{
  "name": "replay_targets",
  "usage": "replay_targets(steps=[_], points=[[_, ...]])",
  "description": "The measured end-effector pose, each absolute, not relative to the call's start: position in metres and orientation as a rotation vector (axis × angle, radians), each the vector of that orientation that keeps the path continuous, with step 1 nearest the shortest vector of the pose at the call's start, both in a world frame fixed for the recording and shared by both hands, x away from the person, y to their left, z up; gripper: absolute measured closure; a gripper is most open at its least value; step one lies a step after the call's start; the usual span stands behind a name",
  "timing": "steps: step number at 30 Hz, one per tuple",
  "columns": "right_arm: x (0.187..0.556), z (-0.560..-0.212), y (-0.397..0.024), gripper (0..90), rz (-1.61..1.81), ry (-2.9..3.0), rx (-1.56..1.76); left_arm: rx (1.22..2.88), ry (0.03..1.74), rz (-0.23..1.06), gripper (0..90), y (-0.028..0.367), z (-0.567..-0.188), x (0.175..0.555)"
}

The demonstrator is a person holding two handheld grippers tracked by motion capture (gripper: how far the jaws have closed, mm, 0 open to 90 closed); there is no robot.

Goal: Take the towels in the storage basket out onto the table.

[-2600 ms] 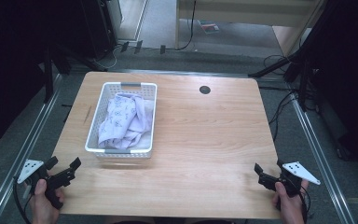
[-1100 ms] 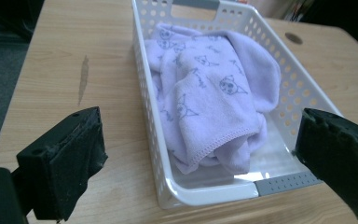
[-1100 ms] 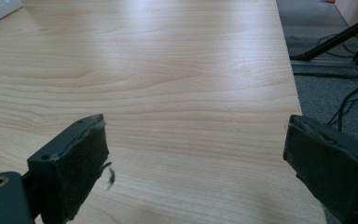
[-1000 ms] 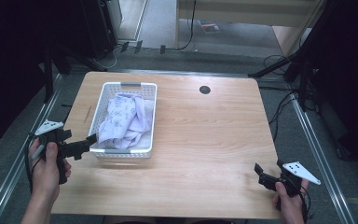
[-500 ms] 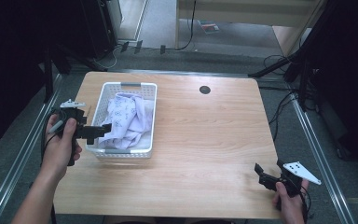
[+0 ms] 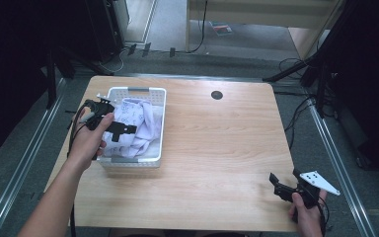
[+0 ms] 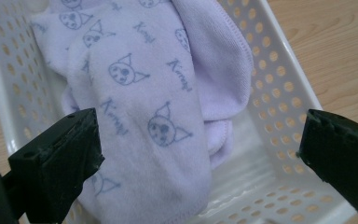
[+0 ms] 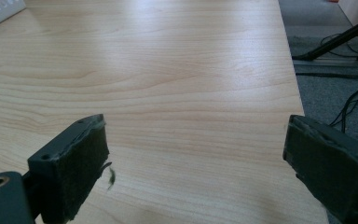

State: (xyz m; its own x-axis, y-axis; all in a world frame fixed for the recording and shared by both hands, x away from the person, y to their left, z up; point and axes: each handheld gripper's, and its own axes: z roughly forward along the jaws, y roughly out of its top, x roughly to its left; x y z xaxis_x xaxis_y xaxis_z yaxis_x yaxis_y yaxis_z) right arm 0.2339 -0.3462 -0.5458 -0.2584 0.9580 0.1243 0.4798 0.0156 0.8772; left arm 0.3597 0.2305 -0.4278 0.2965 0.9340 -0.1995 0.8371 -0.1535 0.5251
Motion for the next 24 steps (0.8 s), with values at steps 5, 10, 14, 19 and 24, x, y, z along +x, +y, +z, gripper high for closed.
replay_targets(steps=[5,10,14,19,24], points=[[0.234,-0.546,-0.346,6.6,1.191,1.779,1.467,2.059,1.600,0.209,0.0,0.222,-0.438,0.377],[0.234,-0.546,-0.346,6.5,1.194,1.779,1.465,2.100,1.642,0.152,0.0,0.215,-0.455,0.395],[0.234,-0.546,-0.346,6.6,1.196,1.780,1.465,2.111,1.701,0.139,0.0,0.211,-0.469,0.406],[0.234,-0.546,-0.346,6.5,1.199,1.782,1.460,2.159,1.743,0.170,0.0,0.202,-0.479,0.413],[0.234,-0.546,-0.346,6.6,1.201,1.783,1.459,2.211,1.836,0.221,0.0,0.197,-0.492,0.419]])
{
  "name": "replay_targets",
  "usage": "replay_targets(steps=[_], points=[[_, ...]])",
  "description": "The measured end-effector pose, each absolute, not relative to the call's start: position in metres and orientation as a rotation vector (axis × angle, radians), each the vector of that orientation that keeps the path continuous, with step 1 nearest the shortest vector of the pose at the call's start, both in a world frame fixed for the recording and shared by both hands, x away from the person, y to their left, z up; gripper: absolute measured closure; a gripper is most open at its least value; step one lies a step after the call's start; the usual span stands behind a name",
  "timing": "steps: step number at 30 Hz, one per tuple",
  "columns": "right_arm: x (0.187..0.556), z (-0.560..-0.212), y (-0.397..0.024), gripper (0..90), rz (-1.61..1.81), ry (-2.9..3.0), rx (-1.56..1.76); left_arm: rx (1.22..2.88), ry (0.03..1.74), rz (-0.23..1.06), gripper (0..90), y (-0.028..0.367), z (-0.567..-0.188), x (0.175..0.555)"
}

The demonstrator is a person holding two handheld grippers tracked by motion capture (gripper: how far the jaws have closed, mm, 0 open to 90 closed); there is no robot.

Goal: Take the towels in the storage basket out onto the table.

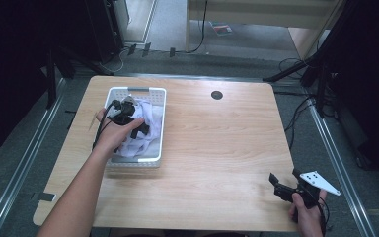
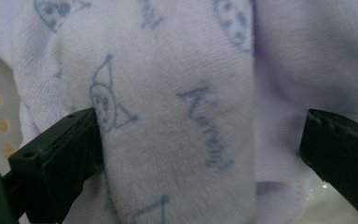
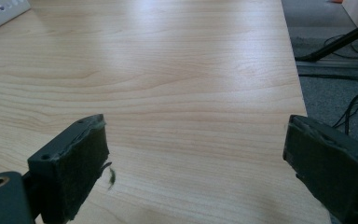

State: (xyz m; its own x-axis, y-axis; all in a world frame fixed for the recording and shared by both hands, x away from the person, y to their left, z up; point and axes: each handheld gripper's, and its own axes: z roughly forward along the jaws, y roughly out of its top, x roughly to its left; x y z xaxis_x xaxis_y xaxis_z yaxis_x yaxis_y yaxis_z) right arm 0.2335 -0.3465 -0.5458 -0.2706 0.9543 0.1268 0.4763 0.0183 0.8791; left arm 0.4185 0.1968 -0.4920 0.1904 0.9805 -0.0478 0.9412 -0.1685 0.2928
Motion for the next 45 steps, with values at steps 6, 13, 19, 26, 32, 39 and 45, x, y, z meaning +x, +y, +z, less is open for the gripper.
replay_targets(steps=[6,13,19,26,32,39,45], points=[[0.234,-0.546,-0.347,6.6,1.204,1.786,1.458,2.237,1.893,0.127,0.0,0.196,-0.509,0.424],[0.234,-0.546,-0.346,6.7,1.199,1.789,1.460,2.225,1.846,0.113,0.0,0.200,-0.516,0.423],[0.234,-0.546,-0.346,6.9,1.193,1.790,1.458,2.247,1.833,0.142,0.0,0.198,-0.517,0.421],[0.234,-0.546,-0.346,6.9,1.190,1.792,1.459,2.204,1.893,0.162,3.7,0.194,-0.515,0.419],[0.235,-0.546,-0.346,6.9,1.193,1.795,1.454,2.195,1.800,0.171,28.6,0.201,-0.510,0.414],[0.235,-0.546,-0.346,7.1,1.187,1.796,1.460,2.174,1.796,0.109,50.0,0.205,-0.506,0.413],[0.235,-0.546,-0.346,7.1,1.189,1.793,1.467,2.154,1.795,0.078,55.3,0.208,-0.505,0.414]])
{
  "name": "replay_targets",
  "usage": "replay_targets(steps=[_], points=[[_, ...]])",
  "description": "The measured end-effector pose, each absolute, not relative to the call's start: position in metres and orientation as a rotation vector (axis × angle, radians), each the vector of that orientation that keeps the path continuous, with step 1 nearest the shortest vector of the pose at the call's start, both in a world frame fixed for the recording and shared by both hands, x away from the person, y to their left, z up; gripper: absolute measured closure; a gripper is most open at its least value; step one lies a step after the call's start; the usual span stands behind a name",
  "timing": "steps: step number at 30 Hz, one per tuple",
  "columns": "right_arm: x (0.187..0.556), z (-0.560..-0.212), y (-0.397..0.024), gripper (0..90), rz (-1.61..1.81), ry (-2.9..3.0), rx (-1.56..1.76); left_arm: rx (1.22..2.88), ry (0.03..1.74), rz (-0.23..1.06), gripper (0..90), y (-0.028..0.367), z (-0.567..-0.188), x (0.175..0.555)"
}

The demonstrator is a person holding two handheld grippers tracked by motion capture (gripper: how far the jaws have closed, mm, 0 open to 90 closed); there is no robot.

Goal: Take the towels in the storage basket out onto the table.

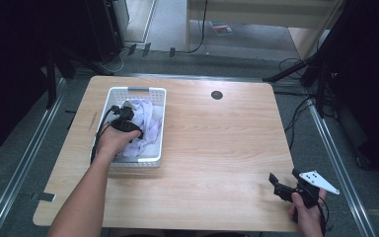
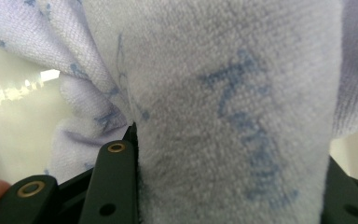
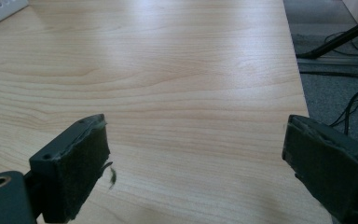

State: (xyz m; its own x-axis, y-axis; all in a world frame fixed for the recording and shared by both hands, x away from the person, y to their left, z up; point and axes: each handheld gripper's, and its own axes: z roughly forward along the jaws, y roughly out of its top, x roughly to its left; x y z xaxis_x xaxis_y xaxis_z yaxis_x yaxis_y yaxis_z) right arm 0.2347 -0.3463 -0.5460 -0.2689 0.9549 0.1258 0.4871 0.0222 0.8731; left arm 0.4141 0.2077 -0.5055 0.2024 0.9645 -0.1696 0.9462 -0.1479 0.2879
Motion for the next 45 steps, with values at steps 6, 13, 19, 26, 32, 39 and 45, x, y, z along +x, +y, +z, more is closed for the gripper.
replay_targets(steps=[6,13,19,26,32,39,45], points=[[0.235,-0.546,-0.347,7.1,1.192,1.793,1.472,2.180,1.801,0.082,59.2,0.210,-0.498,0.415],[0.235,-0.546,-0.347,7.1,1.192,1.794,1.473,2.150,1.814,0.068,60.5,0.219,-0.478,0.414],[0.235,-0.546,-0.347,7.1,1.192,1.793,1.471,2.140,1.798,0.087,60.6,0.225,-0.453,0.414],[0.235,-0.546,-0.346,7.1,1.189,1.793,1.474,2.128,1.770,0.107,60.5,0.227,-0.423,0.412],[0.235,-0.546,-0.347,7.1,1.192,1.794,1.471,2.111,1.768,0.134,60.3,0.226,-0.399,0.412],[0.235,-0.546,-0.346,7.1,1.189,1.793,1.473,2.117,1.741,0.146,60.2,0.219,-0.376,0.412],[0.235,-0.546,-0.346,7.1,1.188,1.793,1.474,2.125,1.715,0.164,60.2,0.211,-0.360,0.413]])
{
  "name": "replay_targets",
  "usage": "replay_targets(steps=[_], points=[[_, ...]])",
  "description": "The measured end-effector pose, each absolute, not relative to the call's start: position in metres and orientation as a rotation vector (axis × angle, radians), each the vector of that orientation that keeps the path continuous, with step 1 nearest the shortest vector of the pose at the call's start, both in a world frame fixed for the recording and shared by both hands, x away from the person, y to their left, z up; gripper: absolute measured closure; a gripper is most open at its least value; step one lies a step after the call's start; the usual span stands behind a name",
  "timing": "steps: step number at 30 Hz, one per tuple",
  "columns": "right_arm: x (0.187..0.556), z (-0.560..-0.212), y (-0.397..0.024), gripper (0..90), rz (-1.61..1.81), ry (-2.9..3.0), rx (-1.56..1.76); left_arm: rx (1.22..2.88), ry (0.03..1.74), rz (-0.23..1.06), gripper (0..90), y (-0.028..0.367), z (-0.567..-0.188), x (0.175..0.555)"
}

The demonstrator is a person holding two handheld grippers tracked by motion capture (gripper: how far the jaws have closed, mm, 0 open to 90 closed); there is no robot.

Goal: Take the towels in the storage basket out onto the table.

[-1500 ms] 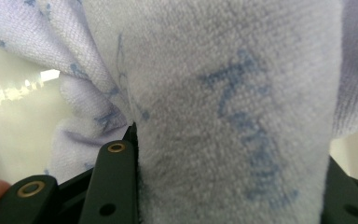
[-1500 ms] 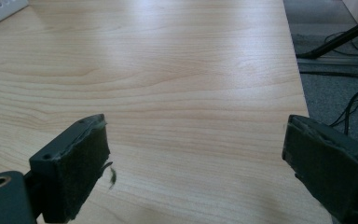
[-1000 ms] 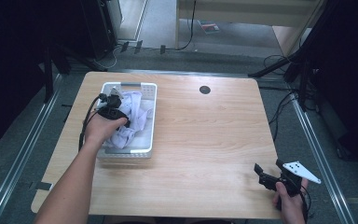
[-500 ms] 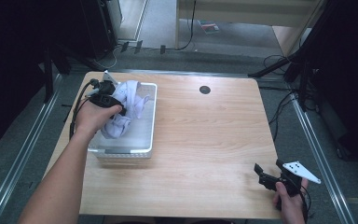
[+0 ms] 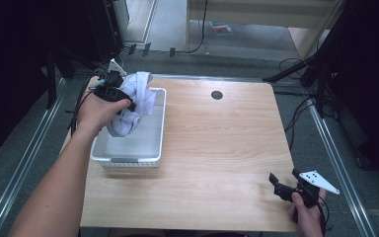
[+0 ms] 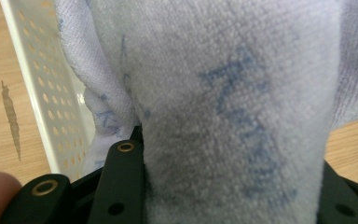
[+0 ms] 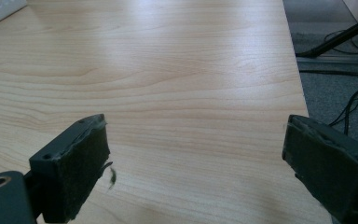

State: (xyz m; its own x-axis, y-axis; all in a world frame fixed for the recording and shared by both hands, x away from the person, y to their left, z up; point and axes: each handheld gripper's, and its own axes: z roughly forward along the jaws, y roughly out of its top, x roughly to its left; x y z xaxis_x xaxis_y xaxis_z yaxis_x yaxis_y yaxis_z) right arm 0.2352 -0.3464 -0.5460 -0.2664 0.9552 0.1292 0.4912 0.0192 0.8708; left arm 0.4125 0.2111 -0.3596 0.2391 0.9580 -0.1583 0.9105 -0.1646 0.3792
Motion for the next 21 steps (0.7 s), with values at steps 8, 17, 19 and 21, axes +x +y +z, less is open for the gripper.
replay_targets(steps=[8,17,19,21], points=[[0.235,-0.546,-0.346,7.1,1.187,1.795,1.475,2.150,1.666,0.186,60.1,0.195,-0.334,0.415],[0.235,-0.546,-0.346,7.1,1.185,1.794,1.475,2.176,1.619,0.202,59.9,0.166,-0.326,0.418],[0.235,-0.546,-0.346,7.1,1.186,1.794,1.474,2.172,1.614,0.190,59.9,0.159,-0.326,0.419],[0.235,-0.546,-0.346,7.1,1.183,1.796,1.471,2.178,1.610,0.191,59.8,0.152,-0.328,0.420]])
